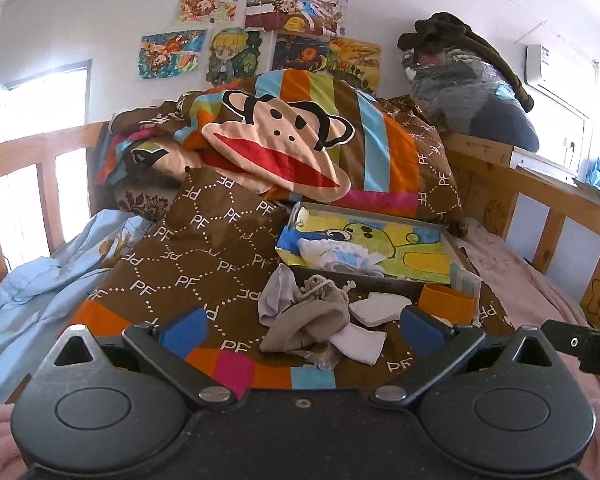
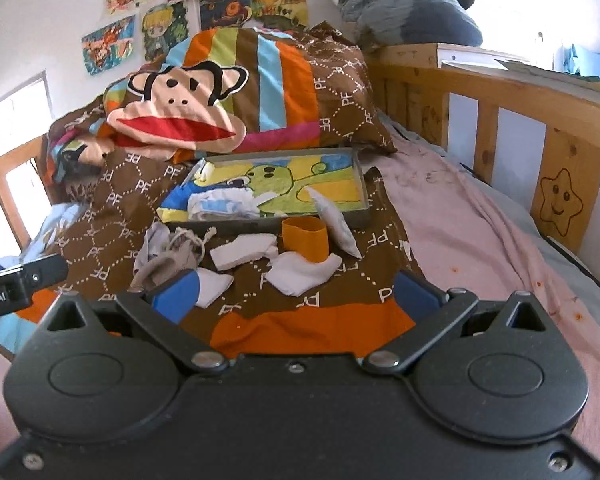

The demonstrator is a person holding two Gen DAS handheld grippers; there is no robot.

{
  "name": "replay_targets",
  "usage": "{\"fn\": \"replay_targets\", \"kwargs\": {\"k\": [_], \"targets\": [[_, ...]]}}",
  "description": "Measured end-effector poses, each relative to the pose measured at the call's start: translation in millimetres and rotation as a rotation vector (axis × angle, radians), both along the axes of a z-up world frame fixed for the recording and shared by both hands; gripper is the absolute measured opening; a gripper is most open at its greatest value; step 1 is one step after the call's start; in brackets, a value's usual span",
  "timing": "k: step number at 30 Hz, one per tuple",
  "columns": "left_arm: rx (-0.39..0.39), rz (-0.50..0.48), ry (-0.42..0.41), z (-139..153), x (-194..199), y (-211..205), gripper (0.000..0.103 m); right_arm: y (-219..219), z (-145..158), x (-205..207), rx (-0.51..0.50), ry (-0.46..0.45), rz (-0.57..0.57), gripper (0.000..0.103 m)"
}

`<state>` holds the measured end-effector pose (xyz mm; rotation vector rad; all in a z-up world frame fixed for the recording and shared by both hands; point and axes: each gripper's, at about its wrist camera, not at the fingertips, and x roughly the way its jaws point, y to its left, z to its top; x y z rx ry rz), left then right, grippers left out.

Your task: Organize soft objects

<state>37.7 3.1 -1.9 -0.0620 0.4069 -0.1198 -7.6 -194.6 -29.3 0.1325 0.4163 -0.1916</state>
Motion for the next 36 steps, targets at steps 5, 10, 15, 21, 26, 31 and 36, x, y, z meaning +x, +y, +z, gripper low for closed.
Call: {"fn": "replay_targets", "kwargs": {"k": [5,10,15,21,26,31,36], "targets": [[0.022,-0.016,0.013,-3,-1,-4,0.102,4,1,6,-0.006,0.013,0.013,0.103],[0.037,-0.027,0.017,-5,-1,-8,0.102,-5,4,5,-0.004,0.008,0.001,0.103],[0.035,-0.014,0.027,-5,0,-8,0.102,-8,3,2,0.013,0.002,-0.003,0.103],[0.034,-0.007,0.032,-3,2,-8,0.102,-8,2,2,0.018,0.002,-0.007,0.103],[0.033,-0.007,0.032,-3,2,-8,0.102,-7,2,2,0.02,0.005,-0.01,0.103],[0.032,-0.007,0.032,-3,2,-8,0.102,-6,2,2,0.02,0.005,-0.011,0.103],[0.033,-0.006,0.033,-3,3,-8,0.102,-6,2,3,0.02,0.005,-0.011,0.103]]}}
